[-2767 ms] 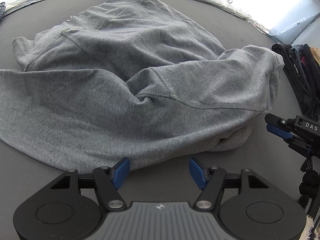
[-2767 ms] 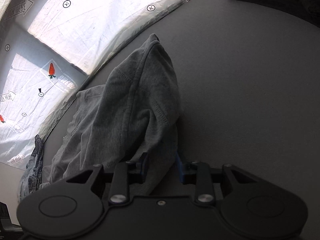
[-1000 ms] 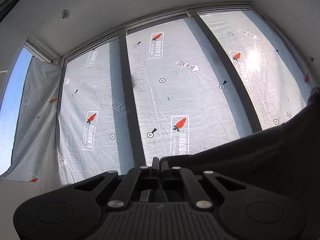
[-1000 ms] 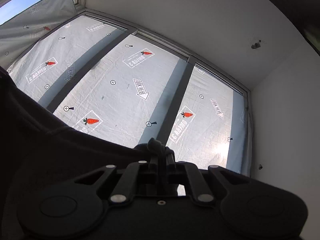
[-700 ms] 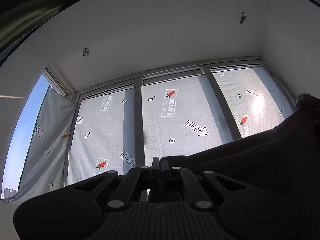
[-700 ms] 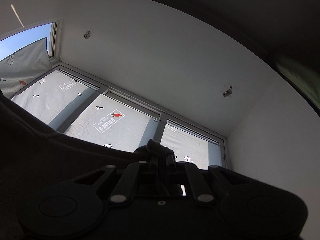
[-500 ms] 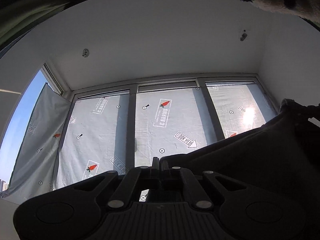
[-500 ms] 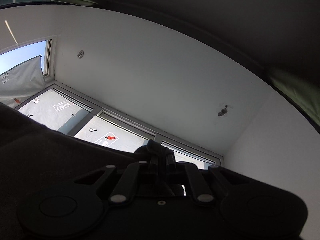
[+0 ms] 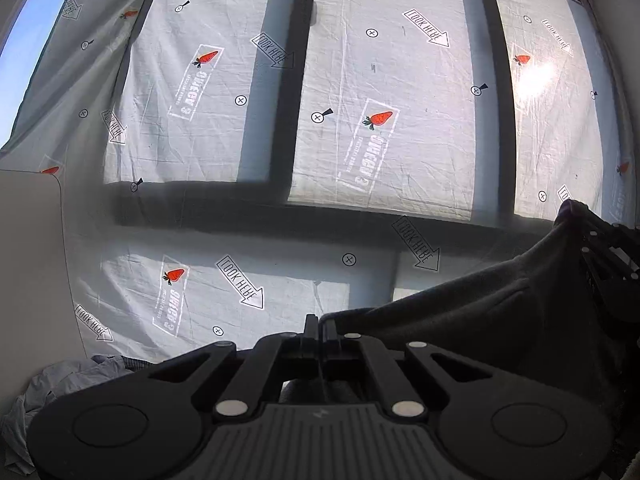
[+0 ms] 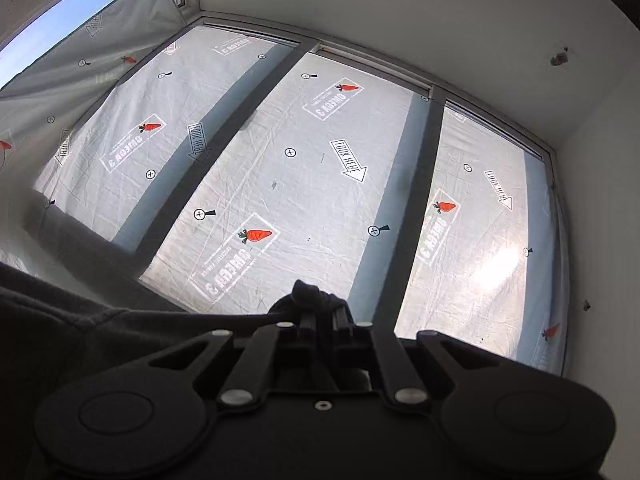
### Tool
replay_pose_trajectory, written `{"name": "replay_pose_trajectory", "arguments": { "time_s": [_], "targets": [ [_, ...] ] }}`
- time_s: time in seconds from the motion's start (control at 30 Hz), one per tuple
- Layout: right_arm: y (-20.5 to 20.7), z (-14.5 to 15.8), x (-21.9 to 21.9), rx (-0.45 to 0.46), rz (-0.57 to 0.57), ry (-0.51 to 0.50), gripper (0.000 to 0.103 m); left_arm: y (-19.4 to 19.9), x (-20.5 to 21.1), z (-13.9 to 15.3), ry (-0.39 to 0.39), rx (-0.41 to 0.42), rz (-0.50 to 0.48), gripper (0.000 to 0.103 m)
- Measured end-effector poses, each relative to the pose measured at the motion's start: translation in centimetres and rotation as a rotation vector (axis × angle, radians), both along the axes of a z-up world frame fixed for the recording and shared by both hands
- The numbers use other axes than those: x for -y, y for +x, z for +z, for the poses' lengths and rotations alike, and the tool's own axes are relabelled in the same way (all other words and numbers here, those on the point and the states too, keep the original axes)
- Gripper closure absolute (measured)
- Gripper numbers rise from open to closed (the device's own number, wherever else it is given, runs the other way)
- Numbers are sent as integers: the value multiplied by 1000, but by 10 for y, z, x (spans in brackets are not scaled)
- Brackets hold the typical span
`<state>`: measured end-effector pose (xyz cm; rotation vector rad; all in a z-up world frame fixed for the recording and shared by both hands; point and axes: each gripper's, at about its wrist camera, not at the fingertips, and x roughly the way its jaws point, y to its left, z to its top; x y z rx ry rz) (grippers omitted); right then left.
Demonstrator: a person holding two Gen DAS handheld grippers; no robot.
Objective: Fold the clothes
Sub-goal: 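Grasp the hoodie with the left gripper and lift it with both grippers, then lay the grey hoodie flat on the table and open both grippers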
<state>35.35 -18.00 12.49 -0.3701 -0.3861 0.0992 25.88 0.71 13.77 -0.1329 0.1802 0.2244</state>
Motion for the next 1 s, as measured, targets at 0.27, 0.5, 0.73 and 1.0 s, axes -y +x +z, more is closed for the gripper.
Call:
{"name": "replay_pose_trajectory", "arguments": {
  "time_s": [0.27,0.5,0.73,1.0],
  "targets": [
    [174,-87,-74,-286,65,-22,95,163,-87,-106,-78,-233,118,101],
    [300,-209,-137,-850,115,-53,80,259,-145,-236,-162,-575,183,92],
    [216,-272,-49,-1038,18,-1,59,197,-134,-296,-201,-753,123,73],
    [63,-303,34,-1252,-134,8,58,93,-69,-311,-170,-884,43,63]
  ]
}}
